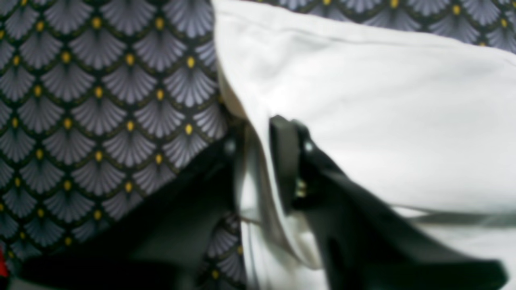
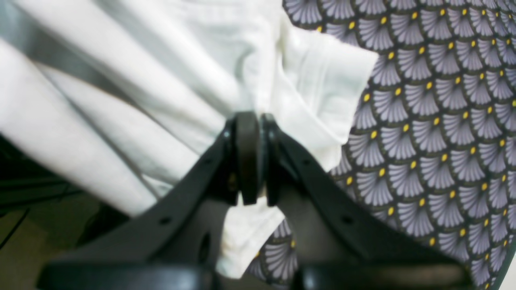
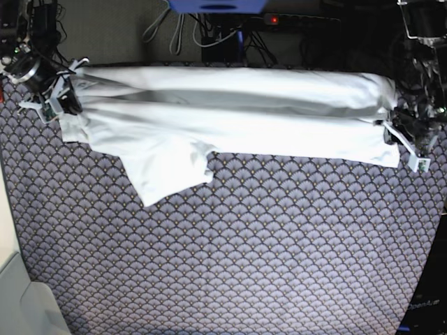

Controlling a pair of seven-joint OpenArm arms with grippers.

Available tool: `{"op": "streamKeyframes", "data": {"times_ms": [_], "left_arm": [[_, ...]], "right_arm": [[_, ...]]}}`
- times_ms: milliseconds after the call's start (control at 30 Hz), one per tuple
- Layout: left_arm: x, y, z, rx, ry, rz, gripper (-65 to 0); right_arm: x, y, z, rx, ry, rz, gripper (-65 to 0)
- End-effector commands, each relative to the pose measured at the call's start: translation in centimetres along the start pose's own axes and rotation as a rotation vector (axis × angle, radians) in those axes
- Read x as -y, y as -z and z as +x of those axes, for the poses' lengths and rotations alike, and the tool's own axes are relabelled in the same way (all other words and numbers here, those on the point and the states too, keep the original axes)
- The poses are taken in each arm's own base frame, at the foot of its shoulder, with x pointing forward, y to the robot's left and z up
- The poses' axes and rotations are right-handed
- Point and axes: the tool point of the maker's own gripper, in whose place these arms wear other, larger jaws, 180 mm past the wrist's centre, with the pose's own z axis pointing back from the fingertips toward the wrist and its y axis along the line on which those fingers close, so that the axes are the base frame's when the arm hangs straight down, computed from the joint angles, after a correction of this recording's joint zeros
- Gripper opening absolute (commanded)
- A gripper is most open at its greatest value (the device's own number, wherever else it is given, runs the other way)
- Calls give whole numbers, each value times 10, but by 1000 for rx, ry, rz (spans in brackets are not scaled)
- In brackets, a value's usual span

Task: Fold the T-shirt properly
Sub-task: 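Lay the folded hem edge down along the collar edge with both grippers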

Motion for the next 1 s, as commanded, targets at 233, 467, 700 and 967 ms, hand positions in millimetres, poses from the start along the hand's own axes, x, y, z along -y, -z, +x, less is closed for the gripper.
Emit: {"op": "streamKeyframes", "data": {"times_ms": [233,467,700,967], "left_arm": [[-12,-7,12,26,21,32,-336],[-1,-7,12,22,88,-27,-336],[0,-11,2,-17,115,-39,-338],[7,-21,8,-44,162,-33,-338]], "right_arm": [[14,-6,1,-24,-27,-33,-577],[20,-5,1,-46,-32,-46,-528],[25,-13,24,6,-65,-81,-526],[26,-18,42,54,-77,-106,-525]]}}
